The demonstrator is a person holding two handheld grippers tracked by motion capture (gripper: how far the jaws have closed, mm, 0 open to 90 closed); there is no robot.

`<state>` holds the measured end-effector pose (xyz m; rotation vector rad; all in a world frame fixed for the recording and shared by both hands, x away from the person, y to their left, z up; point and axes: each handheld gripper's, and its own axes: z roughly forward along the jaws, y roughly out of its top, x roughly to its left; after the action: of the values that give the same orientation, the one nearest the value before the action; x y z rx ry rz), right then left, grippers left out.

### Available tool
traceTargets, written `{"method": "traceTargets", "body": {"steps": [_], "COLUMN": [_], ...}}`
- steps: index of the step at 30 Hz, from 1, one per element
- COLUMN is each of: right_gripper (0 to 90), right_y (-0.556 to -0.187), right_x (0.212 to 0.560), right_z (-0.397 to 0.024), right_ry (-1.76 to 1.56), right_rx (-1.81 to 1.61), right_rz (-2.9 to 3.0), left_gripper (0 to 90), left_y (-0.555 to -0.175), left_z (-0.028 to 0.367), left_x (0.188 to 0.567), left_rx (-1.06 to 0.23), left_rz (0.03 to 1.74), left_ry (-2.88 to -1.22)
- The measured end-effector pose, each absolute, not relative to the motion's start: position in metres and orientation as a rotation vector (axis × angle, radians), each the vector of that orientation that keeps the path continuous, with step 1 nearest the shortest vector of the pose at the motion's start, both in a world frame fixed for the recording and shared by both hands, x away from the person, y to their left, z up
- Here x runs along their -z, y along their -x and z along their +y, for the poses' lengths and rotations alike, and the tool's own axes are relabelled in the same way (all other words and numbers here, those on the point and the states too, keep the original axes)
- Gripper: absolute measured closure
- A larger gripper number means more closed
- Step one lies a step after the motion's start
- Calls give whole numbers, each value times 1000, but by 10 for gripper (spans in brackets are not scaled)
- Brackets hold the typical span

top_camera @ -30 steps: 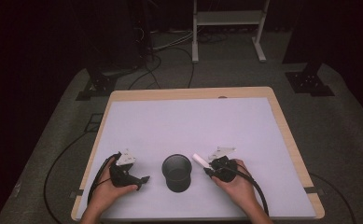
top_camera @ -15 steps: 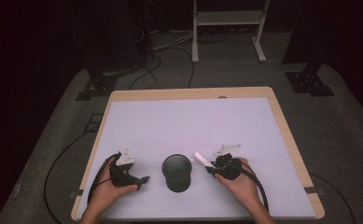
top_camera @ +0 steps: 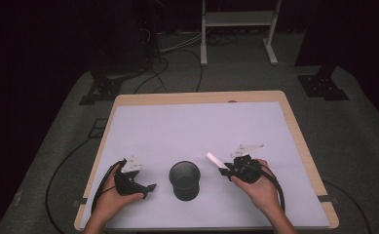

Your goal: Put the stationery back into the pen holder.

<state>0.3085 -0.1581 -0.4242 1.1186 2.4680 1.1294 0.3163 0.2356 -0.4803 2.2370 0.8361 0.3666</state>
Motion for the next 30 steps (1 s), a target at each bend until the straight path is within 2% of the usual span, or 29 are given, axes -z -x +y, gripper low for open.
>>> {"method": "traceTargets", "body": {"steps": [30], "right_gripper": [703], "right_y": [-294], "right_x": [362], "right_z": [-147], "right_ry": [-893], "right_rx": [-1255], "right_rz": [2475], "left_gripper": [0], "left_y": [-316], "left_z": [236], "left_x": [480], "left_rx": [-365], "left_rz": [837], "left_ry": [-2240]}}
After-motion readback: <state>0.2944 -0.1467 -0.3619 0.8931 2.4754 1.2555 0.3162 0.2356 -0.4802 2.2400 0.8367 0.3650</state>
